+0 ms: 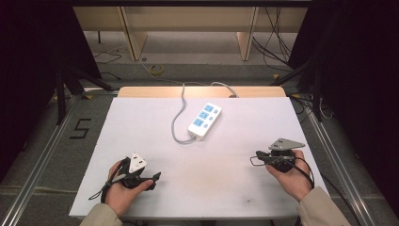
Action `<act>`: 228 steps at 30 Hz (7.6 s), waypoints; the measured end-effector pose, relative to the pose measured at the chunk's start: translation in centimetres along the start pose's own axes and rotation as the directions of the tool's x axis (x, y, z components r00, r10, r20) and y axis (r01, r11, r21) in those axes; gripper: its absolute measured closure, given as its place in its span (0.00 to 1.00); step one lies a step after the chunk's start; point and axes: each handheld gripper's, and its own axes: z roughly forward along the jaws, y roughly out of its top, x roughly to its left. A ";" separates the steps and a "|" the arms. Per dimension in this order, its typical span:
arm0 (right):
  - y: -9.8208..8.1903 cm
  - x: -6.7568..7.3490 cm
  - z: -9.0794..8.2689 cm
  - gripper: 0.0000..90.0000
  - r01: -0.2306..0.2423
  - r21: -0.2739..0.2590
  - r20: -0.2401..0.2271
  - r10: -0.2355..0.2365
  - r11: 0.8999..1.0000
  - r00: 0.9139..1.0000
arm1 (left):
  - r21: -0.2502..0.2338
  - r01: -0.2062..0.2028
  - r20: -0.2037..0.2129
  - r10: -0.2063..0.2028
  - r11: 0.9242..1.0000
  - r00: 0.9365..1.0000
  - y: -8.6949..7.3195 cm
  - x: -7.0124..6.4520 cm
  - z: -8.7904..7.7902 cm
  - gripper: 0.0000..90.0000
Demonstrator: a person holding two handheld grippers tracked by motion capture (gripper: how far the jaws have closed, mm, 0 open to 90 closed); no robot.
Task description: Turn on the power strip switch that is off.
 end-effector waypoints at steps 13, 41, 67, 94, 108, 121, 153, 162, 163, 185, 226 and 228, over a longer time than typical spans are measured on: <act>2.1 0.0 0.9 1.00 0.025 0.019 -0.009 -0.025 1.000 1.000 | -0.003 -0.003 -0.003 0.003 1.000 1.000 0.0 0.0 0.0 0.26; 4.7 -0.5 2.2 1.00 0.044 0.053 -0.004 -0.044 0.998 0.999 | -0.006 -0.007 -0.008 0.007 1.000 1.000 0.1 0.0 0.0 0.26; 6.9 -0.9 3.1 1.00 0.058 0.091 -0.012 -0.057 0.994 0.998 | -0.013 -0.004 -0.010 0.004 1.000 1.000 0.1 0.0 0.0 0.26; 9.0 -1.3 4.1 1.00 0.073 0.131 -0.012 -0.073 0.989 0.997 | -0.018 -0.004 -0.016 0.004 1.000 1.000 0.2 0.1 0.0 0.26; 10.0 -1.4 4.8 1.00 0.082 0.145 -0.017 -0.080 0.986 0.997 | -0.017 -0.003 -0.014 0.003 1.000 1.000 0.2 0.0 0.0 0.26; 10.7 -1.7 5.4 1.00 0.080 0.160 -0.018 -0.078 0.984 0.997 | -0.011 -0.015 -0.011 0.015 1.000 1.000 0.1 0.0 0.0 0.26; 12.6 -2.1 7.0 1.00 0.089 0.168 -0.020 -0.087 0.982 0.996 | -0.015 -0.018 -0.017 0.018 1.000 1.000 0.1 -0.1 0.0 0.26; 13.0 -2.1 7.5 1.00 0.090 0.175 -0.020 -0.088 0.981 0.996 | -0.015 -0.019 -0.016 0.019 1.000 1.000 0.1 -0.1 0.0 0.26; 13.1 -2.1 7.6 1.00 0.089 0.176 -0.020 -0.087 0.980 0.996 | -0.014 -0.019 -0.016 0.019 1.000 1.000 0.1 -0.1 0.0 0.26; 13.9 -2.0 8.5 1.00 0.097 0.187 -0.023 -0.094 0.978 0.995 | -0.015 -0.022 -0.016 0.022 1.000 1.000 0.1 -0.1 -0.1 0.26; 15.8 -2.3 10.5 1.00 0.096 0.218 -0.031 -0.092 0.971 0.995 | -0.018 -0.025 -0.011 0.025 1.000 1.000 0.2 -0.4 0.0 0.26; 15.8 -2.3 10.6 1.00 0.096 0.221 -0.031 -0.091 0.971 0.995 | -0.017 -0.027 -0.011 0.027 0.999 1.000 0.2 -0.4 0.0 0.26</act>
